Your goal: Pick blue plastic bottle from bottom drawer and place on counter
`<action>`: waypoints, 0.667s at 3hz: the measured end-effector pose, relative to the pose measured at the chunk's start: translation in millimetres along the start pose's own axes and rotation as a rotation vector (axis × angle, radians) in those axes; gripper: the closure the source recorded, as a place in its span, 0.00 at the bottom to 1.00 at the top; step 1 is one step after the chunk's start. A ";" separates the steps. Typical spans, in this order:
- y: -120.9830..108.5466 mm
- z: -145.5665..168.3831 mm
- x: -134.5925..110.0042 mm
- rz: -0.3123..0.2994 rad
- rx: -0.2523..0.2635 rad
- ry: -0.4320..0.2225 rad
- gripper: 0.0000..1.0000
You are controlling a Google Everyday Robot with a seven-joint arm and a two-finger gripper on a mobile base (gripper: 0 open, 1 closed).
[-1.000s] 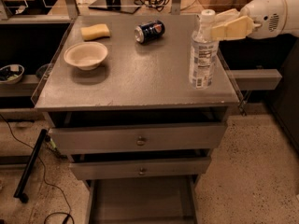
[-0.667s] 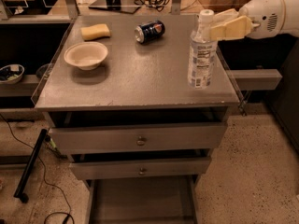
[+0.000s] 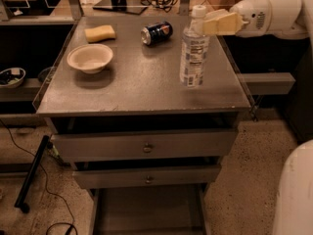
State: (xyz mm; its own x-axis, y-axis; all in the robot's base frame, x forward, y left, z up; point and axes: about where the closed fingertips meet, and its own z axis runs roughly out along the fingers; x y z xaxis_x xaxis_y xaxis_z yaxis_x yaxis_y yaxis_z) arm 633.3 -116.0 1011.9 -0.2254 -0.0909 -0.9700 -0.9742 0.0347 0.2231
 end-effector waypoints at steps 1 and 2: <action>-0.1 0.0 0.0 0.000 0.000 0.000 1.00; -6.7 4.8 6.1 0.023 -0.006 -0.043 1.00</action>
Offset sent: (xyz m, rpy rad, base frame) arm -0.0005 0.0023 -0.0161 0.0551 0.0498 0.0001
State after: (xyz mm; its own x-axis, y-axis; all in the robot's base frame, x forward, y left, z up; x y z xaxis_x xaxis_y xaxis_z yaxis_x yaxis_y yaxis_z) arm 638.6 -112.0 1004.0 -0.2474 -0.0476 -0.9677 -0.9687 0.0308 0.2462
